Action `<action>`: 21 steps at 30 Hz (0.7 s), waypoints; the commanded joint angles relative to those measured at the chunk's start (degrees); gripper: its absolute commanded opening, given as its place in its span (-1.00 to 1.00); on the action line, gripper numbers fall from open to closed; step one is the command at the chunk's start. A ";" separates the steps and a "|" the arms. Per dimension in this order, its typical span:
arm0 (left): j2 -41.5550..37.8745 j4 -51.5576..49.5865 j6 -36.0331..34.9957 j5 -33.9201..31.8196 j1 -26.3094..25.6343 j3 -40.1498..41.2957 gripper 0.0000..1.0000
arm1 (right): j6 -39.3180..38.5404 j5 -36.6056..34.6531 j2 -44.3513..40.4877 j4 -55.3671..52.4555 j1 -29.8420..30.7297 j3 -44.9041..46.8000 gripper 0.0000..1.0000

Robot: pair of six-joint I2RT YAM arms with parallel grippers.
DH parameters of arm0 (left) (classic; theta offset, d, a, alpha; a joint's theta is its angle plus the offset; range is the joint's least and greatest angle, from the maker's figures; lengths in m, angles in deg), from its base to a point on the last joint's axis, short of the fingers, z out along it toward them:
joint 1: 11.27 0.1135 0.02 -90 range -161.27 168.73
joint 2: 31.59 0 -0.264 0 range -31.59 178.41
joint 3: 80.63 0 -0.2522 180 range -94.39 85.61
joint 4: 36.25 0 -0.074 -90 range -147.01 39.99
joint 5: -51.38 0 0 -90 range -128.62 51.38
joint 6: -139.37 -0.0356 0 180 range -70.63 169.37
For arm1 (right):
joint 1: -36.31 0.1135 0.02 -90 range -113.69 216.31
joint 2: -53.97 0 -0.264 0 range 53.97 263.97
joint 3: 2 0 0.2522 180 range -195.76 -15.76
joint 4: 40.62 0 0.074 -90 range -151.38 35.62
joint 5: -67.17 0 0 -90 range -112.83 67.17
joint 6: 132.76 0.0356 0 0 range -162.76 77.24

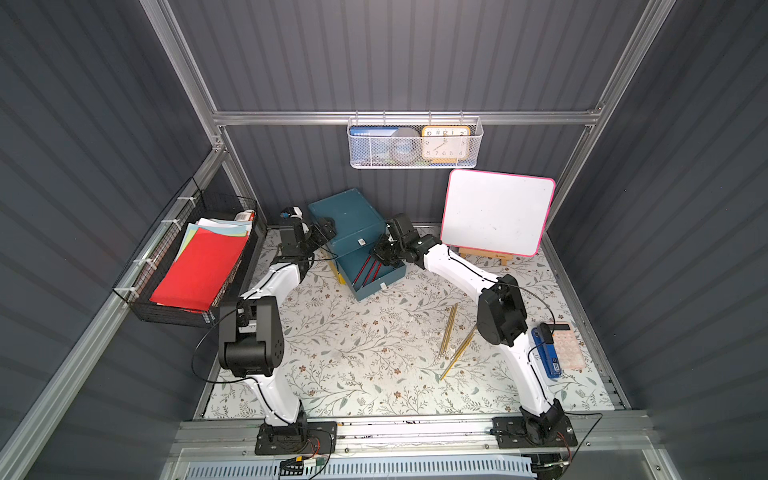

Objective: Please place the pencils in the drawer according to their color
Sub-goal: Place the pencil in the drawer.

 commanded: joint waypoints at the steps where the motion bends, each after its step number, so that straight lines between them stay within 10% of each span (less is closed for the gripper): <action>1: -0.05 -4.26 -1.40 0.50 -0.30 0.46 1.00 | -1.55 -0.34 -1.39 -1.52 0.23 -1.08 -0.59; 10: -0.10 -4.42 -1.54 0.54 -0.31 0.20 1.00 | -5.12 -0.26 -9.47 -1.27 0.29 4.60 -0.59; 21: -0.15 -4.78 -2.46 0.23 -0.24 0.41 1.00 | -5.05 -1.75 -27.57 7.97 -0.25 34.05 -0.58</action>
